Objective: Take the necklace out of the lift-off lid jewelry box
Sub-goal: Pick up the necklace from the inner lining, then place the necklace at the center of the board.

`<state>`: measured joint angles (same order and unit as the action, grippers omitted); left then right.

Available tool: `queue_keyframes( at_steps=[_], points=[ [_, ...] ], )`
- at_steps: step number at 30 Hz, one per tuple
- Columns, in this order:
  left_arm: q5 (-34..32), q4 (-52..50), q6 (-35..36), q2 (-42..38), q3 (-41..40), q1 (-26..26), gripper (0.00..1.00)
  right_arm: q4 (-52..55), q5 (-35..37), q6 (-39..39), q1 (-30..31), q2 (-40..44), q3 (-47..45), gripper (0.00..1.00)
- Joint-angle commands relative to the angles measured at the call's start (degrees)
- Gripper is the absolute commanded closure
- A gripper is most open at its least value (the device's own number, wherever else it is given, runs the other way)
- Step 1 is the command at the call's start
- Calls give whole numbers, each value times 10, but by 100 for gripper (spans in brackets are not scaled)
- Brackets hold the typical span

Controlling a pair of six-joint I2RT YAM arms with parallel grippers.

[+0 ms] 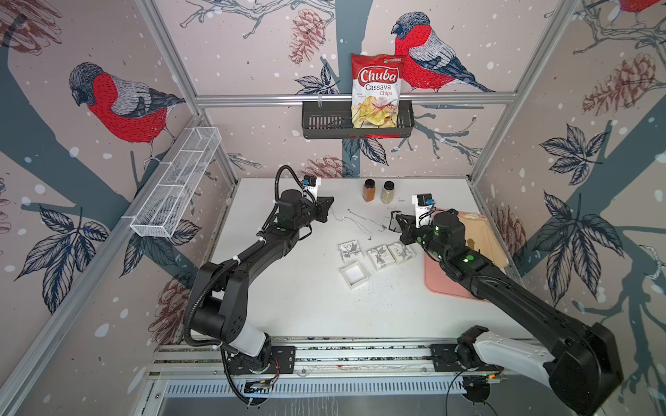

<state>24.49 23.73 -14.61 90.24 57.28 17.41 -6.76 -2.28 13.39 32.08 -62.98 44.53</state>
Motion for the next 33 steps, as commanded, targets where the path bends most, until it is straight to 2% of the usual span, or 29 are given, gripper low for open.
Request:
queue_keyframes(
  at_steps=[1,7,12,22,33],
  points=[
    [29,27,5,32,32,-21,100,1,-8,-6,-2,4,0,95],
    [117,33,-21,113,97,-69,100,8,-13,-9,-4,9,3,94],
    [157,76,-36,139,100,-91,100,11,-12,-14,-6,12,7,94],
    [128,25,8,123,89,-88,100,15,-18,-21,-13,2,19,94],
    [99,49,9,150,24,-36,100,21,-22,-22,-15,-11,29,94]
  ],
)
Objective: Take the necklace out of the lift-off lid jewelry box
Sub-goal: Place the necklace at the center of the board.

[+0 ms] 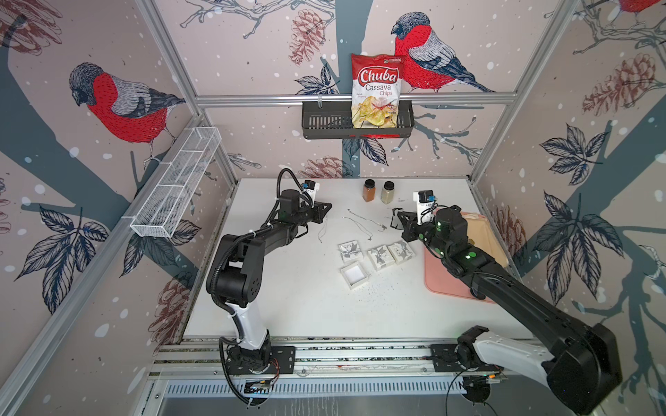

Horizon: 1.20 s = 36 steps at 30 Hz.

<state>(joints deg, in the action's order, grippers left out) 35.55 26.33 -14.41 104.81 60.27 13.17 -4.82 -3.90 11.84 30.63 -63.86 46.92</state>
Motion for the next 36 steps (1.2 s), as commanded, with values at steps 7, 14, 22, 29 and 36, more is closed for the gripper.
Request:
queue_keyframes(
  at_steps=[7,14,22,29,36],
  points=[
    [-10,26,6,13,-11,25,100,2,-6,-7,-1,-9,5,94],
    [3,22,5,50,12,58,100,2,-8,-7,-2,-14,8,94],
    [8,26,-6,90,35,89,100,9,-7,-4,-2,-10,6,94],
    [38,48,-31,125,39,111,100,10,-7,-2,-2,-8,4,94],
    [46,36,-18,134,38,137,95,10,-9,-2,-2,-10,3,94]
  ],
)
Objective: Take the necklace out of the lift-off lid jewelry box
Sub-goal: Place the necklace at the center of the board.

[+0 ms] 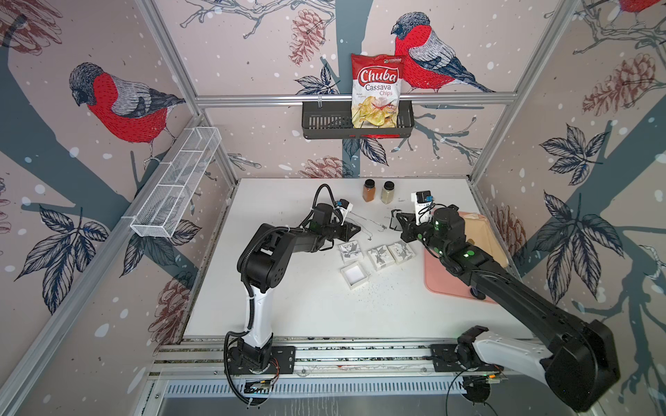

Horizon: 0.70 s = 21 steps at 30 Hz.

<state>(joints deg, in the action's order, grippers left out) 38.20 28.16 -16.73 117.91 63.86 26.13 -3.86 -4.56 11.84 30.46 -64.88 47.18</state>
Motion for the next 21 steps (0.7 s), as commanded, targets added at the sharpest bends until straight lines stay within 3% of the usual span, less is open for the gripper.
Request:
queue_keyframes(
  at_steps=[1,7,15,21],
  points=[
    [22,14,6,4,2,11,93,-1,-4,-2,0,-1,0,94],
    [26,0,11,11,11,25,87,-1,-10,1,0,-10,2,94],
    [21,-49,35,-21,17,27,53,22,-12,-3,2,-17,5,92],
    [-19,-152,74,-42,47,29,41,31,-19,-4,7,-25,8,91]
  ],
)
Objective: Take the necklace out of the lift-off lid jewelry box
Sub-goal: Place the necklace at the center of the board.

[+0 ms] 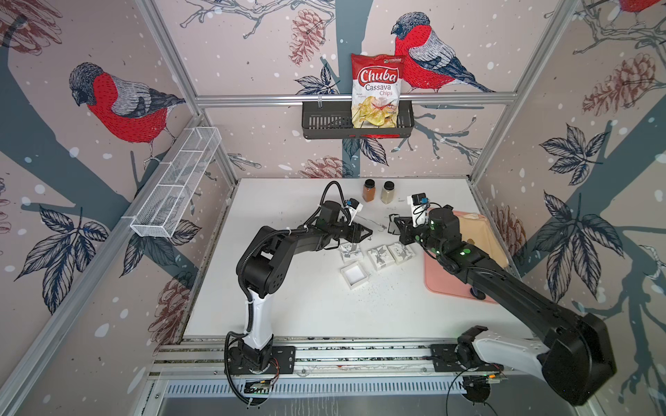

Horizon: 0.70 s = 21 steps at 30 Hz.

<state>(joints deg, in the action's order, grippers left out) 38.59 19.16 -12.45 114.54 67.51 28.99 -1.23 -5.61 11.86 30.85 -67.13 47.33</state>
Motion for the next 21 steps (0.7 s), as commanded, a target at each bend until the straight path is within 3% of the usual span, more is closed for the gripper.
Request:
queue_keyframes(
  at_steps=[1,14,21],
  points=[
    [-35,-84,37,-9,18,1,39,6,-9,-4,5,-4,7,91],
    [-198,-313,110,2,130,43,34,12,-5,-10,12,-8,12,91],
    [-223,-290,85,-51,95,33,33,26,-6,-14,15,-5,14,91]
  ],
)
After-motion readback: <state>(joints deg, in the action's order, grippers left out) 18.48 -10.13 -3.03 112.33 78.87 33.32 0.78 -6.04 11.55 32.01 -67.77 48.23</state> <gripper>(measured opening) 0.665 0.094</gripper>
